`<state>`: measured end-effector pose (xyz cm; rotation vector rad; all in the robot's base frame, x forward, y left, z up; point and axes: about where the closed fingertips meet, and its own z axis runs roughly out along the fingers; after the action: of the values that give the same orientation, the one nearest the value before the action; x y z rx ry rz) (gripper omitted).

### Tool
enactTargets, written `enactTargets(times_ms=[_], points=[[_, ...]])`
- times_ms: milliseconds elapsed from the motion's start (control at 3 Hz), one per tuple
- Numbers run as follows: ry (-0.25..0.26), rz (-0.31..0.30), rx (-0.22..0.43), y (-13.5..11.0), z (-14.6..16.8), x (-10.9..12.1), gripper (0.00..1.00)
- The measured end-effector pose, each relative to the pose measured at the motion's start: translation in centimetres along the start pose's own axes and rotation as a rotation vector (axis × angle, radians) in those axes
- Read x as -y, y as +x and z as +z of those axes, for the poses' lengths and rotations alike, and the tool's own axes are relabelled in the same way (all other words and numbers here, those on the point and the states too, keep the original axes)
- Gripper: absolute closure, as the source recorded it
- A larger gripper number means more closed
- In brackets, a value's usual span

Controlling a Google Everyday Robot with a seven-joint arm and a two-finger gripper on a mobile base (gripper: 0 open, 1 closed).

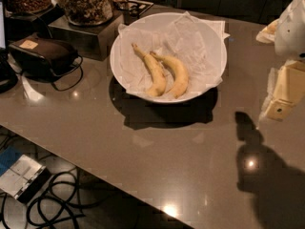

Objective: Pick banana from white bowl

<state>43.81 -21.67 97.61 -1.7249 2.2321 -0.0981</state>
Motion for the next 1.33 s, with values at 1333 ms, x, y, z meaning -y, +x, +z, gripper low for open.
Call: enactTargets(times_ms=[1333], points=[[-0.042,-0.081,-0.062,-7.4,0.4,-3.8,0.0]])
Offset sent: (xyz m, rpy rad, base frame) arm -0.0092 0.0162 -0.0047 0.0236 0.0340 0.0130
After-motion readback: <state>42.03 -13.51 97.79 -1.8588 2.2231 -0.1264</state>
